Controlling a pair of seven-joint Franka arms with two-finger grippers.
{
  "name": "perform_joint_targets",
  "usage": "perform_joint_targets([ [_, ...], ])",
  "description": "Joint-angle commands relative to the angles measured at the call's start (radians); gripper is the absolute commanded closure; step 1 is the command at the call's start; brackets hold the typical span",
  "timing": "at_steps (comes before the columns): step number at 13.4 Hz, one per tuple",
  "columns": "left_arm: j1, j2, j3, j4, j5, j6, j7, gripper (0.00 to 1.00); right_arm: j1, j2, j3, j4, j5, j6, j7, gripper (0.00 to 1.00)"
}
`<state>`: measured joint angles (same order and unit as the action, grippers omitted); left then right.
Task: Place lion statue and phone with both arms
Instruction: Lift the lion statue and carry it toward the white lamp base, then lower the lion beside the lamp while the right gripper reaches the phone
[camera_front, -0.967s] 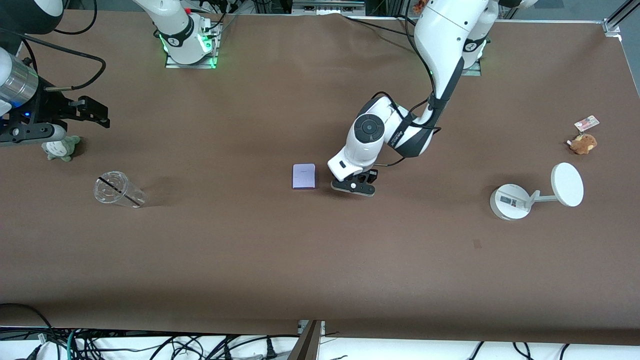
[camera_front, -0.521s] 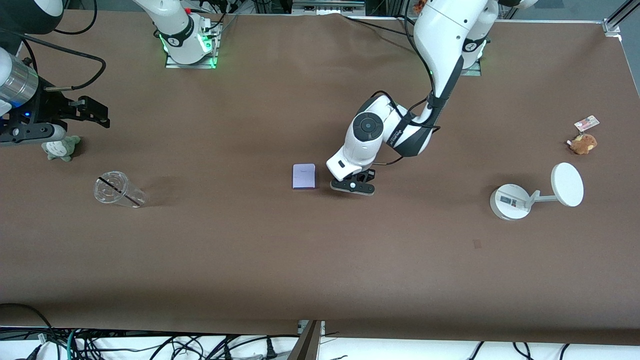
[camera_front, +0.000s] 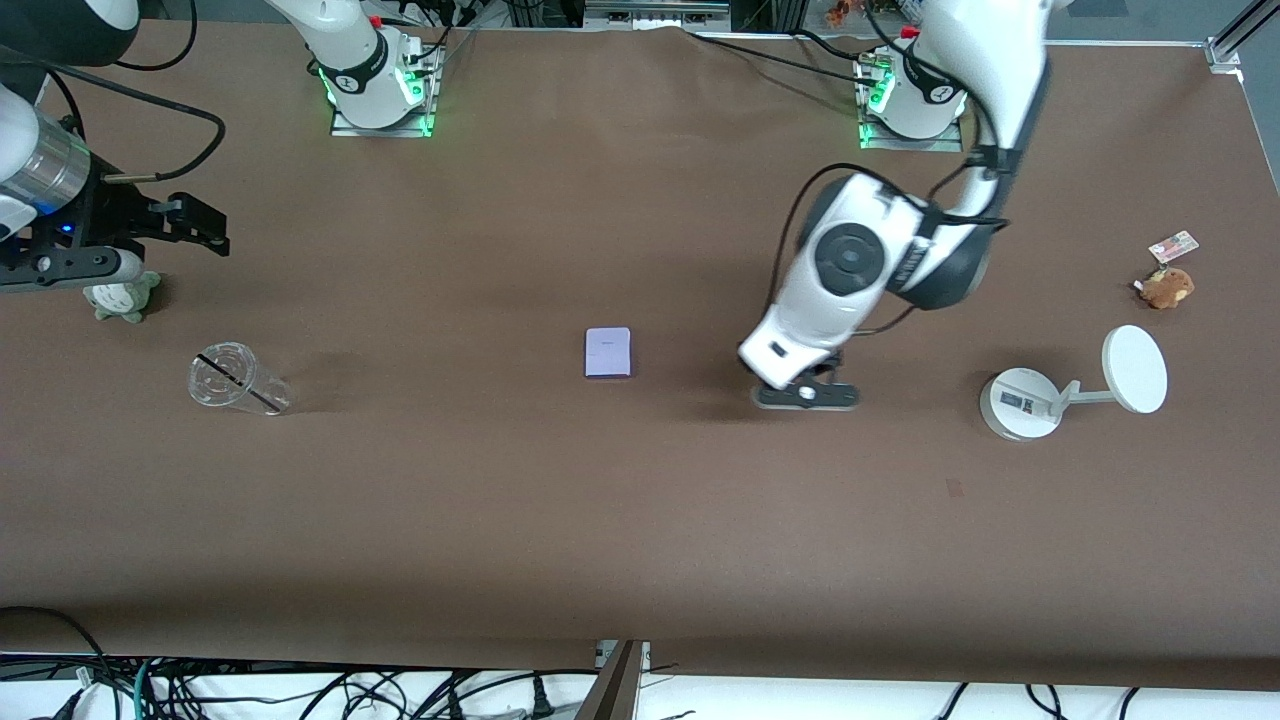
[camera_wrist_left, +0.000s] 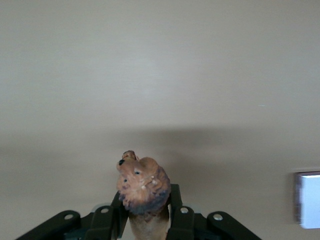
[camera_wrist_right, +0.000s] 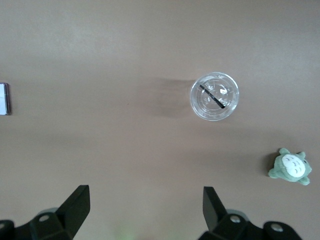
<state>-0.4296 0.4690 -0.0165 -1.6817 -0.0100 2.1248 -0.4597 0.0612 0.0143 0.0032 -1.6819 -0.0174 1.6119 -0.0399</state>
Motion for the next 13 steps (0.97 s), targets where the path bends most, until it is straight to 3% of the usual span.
perform_joint_targets([
  [1, 0.122, -0.024, -0.01, -0.013, 0.05, -0.069, 0.118, 1.0, 0.038, -0.007, 0.003, -0.01, 0.036, 0.014, 0.043, 0.0],
  [5, 0.288, -0.004, -0.011, -0.021, 0.122, -0.071, 0.346, 1.0, 0.188, 0.051, 0.003, -0.009, 0.044, 0.104, 0.306, 0.0],
  [8, 0.341, 0.046, -0.01, -0.032, 0.123, -0.062, 0.403, 1.0, 0.3, 0.113, 0.001, -0.007, 0.044, 0.196, 0.457, 0.0],
  [13, 0.379, 0.063, -0.01, -0.165, 0.125, 0.141, 0.45, 0.99, 0.445, 0.295, 0.003, 0.125, 0.044, 0.241, 0.653, 0.0],
])
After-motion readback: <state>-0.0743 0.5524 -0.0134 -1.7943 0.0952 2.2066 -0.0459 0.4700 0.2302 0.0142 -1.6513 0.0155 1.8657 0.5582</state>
